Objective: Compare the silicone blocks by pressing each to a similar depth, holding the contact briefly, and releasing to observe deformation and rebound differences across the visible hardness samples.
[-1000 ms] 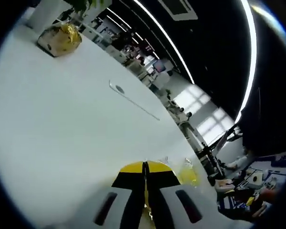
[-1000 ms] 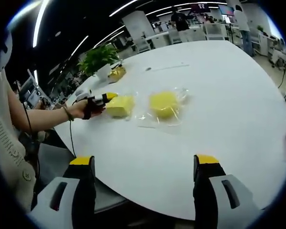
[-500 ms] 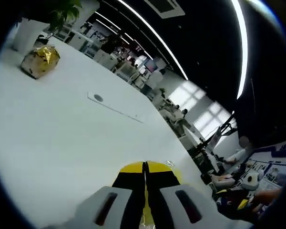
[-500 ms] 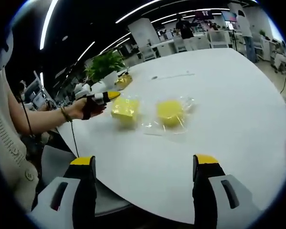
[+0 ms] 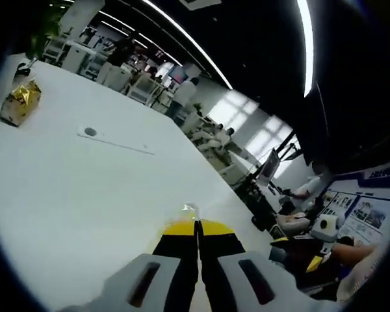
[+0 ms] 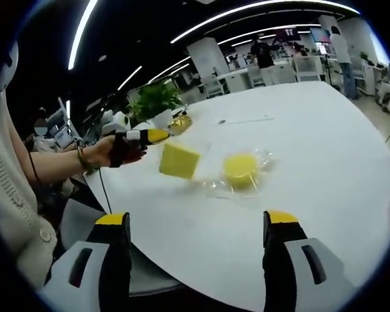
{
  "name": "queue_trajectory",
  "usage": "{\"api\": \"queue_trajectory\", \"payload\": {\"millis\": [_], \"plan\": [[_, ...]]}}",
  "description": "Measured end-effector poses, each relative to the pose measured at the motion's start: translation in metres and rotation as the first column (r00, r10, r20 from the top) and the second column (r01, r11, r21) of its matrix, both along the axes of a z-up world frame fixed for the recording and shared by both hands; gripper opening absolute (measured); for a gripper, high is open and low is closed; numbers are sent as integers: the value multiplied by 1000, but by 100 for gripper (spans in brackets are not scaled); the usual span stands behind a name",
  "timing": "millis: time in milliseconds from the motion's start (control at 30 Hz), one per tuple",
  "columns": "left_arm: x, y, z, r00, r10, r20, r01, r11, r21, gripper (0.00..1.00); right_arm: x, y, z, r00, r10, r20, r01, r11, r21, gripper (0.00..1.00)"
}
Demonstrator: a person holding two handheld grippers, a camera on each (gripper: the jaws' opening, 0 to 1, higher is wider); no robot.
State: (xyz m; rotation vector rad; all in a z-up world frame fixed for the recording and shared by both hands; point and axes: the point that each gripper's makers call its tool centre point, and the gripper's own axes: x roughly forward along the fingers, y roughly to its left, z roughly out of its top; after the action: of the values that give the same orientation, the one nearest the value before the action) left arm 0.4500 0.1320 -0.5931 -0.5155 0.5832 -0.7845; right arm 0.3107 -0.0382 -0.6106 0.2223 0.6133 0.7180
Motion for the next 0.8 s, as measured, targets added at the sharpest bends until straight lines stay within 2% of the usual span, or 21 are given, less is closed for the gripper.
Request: {"api": "queue_trajectory", "payload": {"millis": [33, 67, 167, 467, 600, 800], "plan": [[-4, -1, -1, 1000, -16, -20, 16, 1000, 21, 0, 0, 0, 2, 1000, 7, 6, -7, 1000, 0, 78], [-5, -2, 1, 1000, -12, -7, 13, 999, 34, 0, 0, 0, 4, 1000, 13, 14, -13, 1000, 2, 78], [-11, -4, 11, 1000, -11, -4, 11, 1000, 24, 0, 2, 0, 10, 999, 26, 39, -26, 1000, 9, 78], [-34, -17, 55, 993, -73, 97, 67, 996, 55, 0, 9, 4, 27, 992, 79, 103, -81, 997, 8, 78], [-40, -20, 75, 986, -97, 134, 88, 994, 70, 0, 17, 13, 41, 983, 114, 143, -117, 993, 13, 78], [-53, -29, 109, 971, -143, 191, 136, 989, 53, 0, 27, 30, 58, 966, 174, 189, -182, 983, 23, 79]]}}
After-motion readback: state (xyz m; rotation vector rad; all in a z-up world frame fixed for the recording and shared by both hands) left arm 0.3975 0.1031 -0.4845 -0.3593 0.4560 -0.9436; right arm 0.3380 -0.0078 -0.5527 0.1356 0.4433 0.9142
